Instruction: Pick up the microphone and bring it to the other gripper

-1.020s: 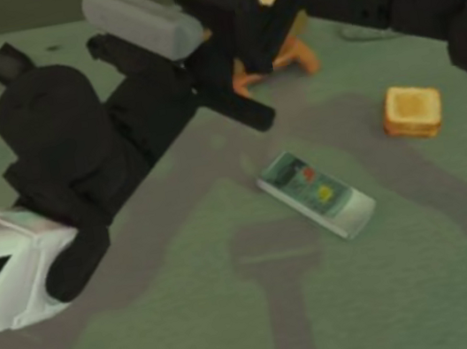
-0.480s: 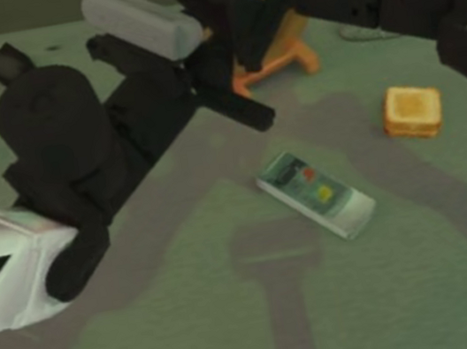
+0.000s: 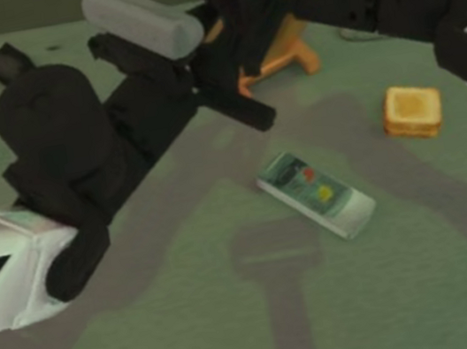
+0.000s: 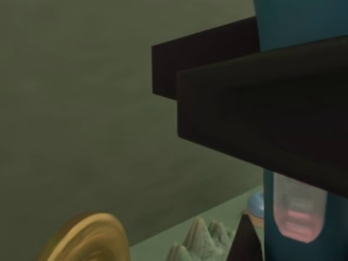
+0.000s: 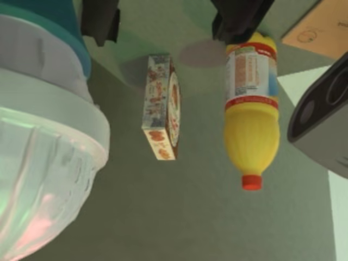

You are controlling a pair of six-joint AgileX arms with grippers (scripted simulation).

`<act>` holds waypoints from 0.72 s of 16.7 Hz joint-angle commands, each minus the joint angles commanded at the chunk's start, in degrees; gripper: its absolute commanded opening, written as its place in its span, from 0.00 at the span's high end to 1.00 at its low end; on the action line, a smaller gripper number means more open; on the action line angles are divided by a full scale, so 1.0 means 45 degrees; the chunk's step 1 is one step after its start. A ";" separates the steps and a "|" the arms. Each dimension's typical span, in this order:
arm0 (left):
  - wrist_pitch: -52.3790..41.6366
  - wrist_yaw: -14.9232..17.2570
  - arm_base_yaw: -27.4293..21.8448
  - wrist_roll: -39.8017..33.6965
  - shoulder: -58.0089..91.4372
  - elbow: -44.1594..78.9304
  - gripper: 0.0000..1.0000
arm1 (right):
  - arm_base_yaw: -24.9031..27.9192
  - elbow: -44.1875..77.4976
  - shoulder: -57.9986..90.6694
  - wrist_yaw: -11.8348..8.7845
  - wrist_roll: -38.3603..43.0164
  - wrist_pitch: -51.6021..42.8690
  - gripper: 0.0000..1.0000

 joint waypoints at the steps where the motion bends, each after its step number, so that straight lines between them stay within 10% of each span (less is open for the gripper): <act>1: 0.0000 0.0000 0.0000 0.0000 0.0000 0.0000 1.00 | 0.0000 0.0000 0.0000 0.0000 0.0000 0.0000 0.98; 10: 0.0000 0.0000 0.0000 0.0000 0.0000 0.0000 1.00 | 0.0000 0.0000 0.0000 0.0000 0.0000 0.0000 1.00; 12: 0.0000 0.0000 0.0000 0.0000 0.0000 0.0000 0.85 | 0.0000 0.0000 0.0000 0.0000 0.0000 0.0000 1.00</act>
